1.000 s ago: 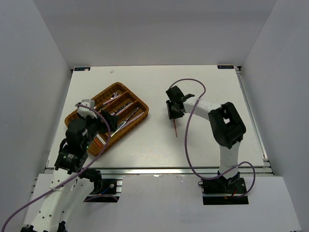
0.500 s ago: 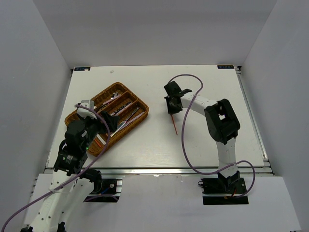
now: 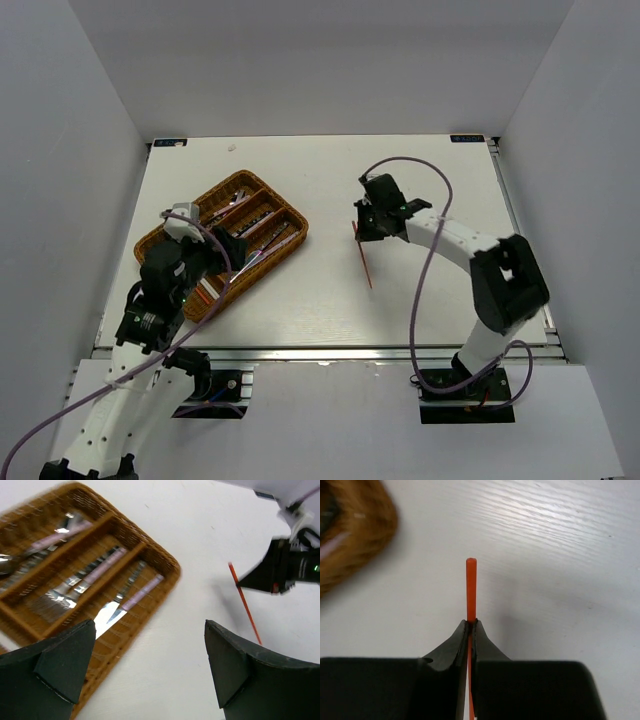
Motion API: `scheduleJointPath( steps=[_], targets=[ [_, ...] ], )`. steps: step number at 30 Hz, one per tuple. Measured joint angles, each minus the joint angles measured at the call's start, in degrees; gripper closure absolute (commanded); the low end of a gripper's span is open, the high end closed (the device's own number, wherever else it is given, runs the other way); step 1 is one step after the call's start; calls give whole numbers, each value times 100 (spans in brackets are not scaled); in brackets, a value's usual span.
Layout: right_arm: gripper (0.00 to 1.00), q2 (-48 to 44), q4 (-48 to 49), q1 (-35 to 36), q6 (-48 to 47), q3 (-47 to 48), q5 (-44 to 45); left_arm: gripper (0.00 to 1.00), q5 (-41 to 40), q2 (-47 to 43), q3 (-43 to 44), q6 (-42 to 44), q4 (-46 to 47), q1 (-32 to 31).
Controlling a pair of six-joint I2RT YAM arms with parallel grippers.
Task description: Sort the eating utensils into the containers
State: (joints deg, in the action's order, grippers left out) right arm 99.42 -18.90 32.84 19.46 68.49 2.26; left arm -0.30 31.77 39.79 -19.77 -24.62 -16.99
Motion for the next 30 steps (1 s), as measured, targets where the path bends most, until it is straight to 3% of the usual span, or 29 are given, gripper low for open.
scheduleJointPath(
  steps=[3, 7, 11, 16, 25, 28, 30],
  targets=[
    [100, -811, 595, 17, 247, -400, -492, 2, 778, 369, -52, -313, 343, 0],
    [100, -1965, 1801, 44, 909, -1351, -1283, 2, 2323, 629, -999, -1609, 2417, -103],
    [100, -2566, 2889, 149, 1687, -2002, -2074, 2, 2909, 844, -1552, -2334, 3639, -848],
    [100, -2949, 3705, 544, 2260, -2225, -2437, 5, 2903, 1342, -1189, -2221, 4098, -1823],
    [100, -3595, 4295, 979, 2535, -2245, -2465, 14, 2396, 2074, -940, -1987, 4166, -2201],
    [100, -3560, 4297, 1097, 2535, -2245, -2400, 23, 2382, 2164, -929, -2055, 4398, -2288],
    [100, -3550, 4297, 1163, 2533, -2245, -2354, 34, 2409, 2240, -918, -2146, 4647, -2341]
  ],
)
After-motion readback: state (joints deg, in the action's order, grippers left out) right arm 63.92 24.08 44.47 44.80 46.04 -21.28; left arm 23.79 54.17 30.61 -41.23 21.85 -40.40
